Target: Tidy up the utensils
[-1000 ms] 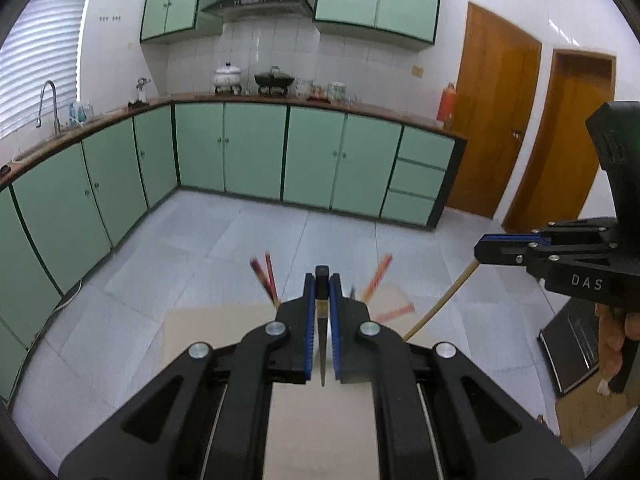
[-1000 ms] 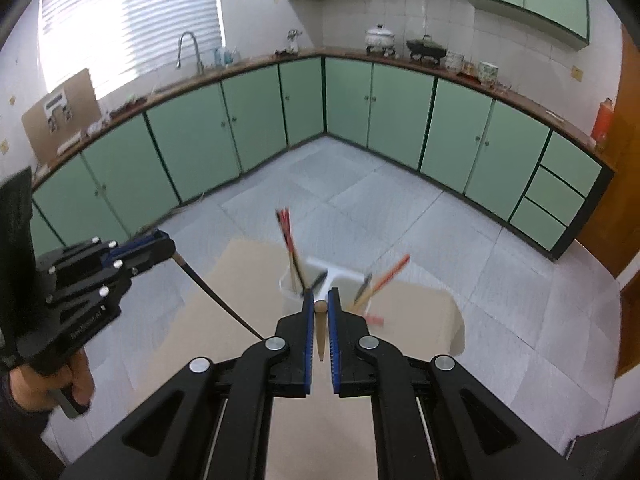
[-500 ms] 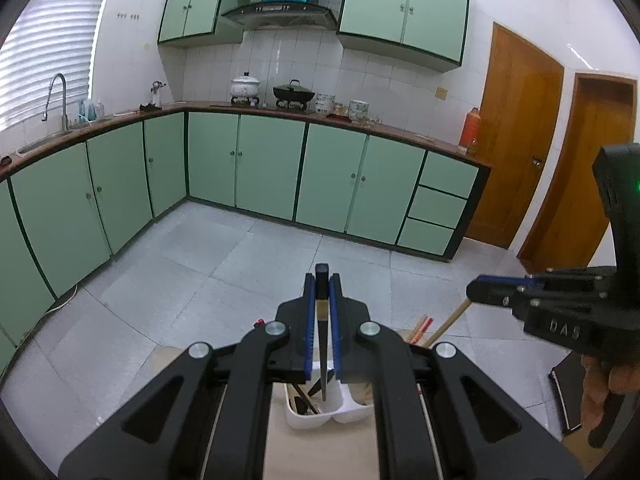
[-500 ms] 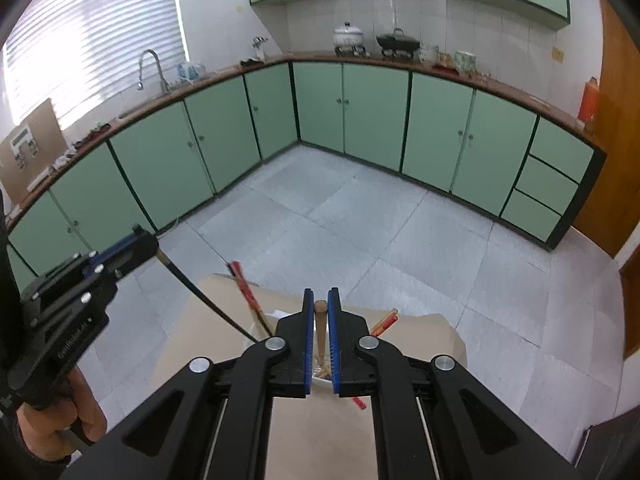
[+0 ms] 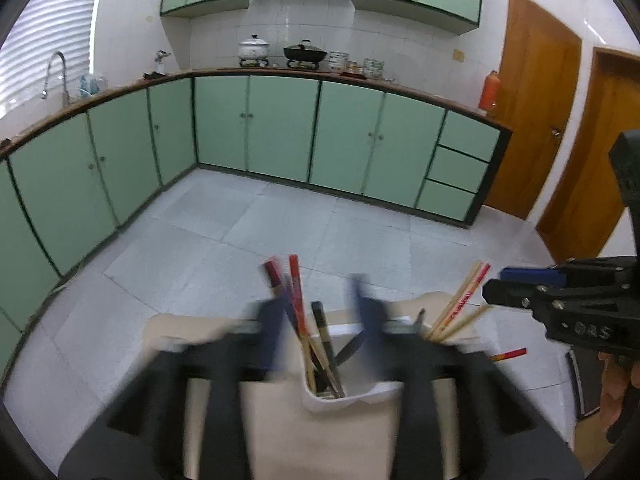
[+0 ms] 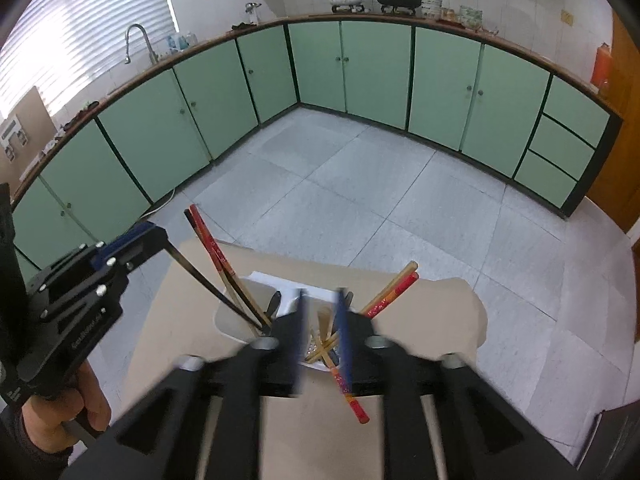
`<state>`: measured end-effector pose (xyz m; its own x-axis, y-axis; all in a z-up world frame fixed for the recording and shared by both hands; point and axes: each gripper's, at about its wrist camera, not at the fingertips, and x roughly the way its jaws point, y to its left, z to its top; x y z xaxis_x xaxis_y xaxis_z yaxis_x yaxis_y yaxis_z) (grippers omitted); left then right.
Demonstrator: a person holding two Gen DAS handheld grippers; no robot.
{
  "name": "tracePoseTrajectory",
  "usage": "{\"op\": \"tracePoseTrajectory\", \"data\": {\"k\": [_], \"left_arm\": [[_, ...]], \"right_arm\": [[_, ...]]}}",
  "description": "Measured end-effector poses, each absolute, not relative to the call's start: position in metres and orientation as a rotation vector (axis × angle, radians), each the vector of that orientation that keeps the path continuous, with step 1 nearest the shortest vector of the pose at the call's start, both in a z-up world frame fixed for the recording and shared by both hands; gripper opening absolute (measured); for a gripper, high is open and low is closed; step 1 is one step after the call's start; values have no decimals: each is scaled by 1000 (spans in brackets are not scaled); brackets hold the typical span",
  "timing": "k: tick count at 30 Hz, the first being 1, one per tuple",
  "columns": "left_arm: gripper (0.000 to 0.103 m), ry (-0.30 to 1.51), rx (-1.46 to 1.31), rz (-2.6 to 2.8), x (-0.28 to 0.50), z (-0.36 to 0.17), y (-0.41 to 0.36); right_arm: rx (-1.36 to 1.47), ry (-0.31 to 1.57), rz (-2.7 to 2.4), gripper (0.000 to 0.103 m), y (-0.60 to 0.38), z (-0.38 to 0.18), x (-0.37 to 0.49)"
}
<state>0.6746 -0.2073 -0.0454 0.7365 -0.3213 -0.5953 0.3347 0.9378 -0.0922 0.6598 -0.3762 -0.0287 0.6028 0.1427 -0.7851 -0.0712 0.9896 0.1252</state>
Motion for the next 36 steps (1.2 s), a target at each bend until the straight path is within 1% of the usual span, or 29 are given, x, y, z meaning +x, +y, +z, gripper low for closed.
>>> {"op": "tracePoseTrajectory", "data": {"k": [5, 7, 8, 9, 10, 11, 12, 13, 14, 16, 18, 22, 27, 32, 36], "left_arm": [[57, 642, 37, -345, 668, -34, -200], [67, 641, 34, -342, 662, -29, -196], [69, 641, 36, -334, 658, -28, -193], [74, 640, 34, -332, 655, -27, -191], [78, 639, 33, -330, 650, -27, -187], [81, 641, 36, -318, 645, -27, -182], [87, 641, 36, -305, 638, -28, -177], [91, 644, 37, -294, 633, -30, -172], [91, 647, 39, -269, 627, -32, -167], [94, 655, 36, -245, 611, -40, -155], [94, 680, 39, -228, 595, -50, -142], [96, 681, 75, -203, 554, -56, -121], [98, 631, 60, -174, 486, -48, -100], [98, 583, 56, -121, 413, -51, -86], [98, 608, -8, -133, 355, -59, -71]], "right_arm": [[88, 876, 130, 41, -377, -16, 647], [91, 862, 126, 41, -378, -11, 640], [93, 854, 122, 44, -377, -8, 636], [93, 845, 114, 48, -379, -6, 630], [92, 836, 107, 58, -380, -6, 625], [93, 820, 92, 68, -382, -4, 619], [91, 797, 65, 72, -383, -1, 611], [94, 780, 49, 77, -385, 1, 604], [109, 759, 41, 81, -387, 2, 594], [136, 740, 35, 85, -392, 1, 578], [142, 710, 19, 88, -394, -3, 553], [128, 638, -12, 97, -390, -13, 508], [108, 559, -85, 97, -369, -37, 431], [79, 489, -145, 97, -344, -56, 346], [87, 480, -146, 97, -331, -62, 291]]}}
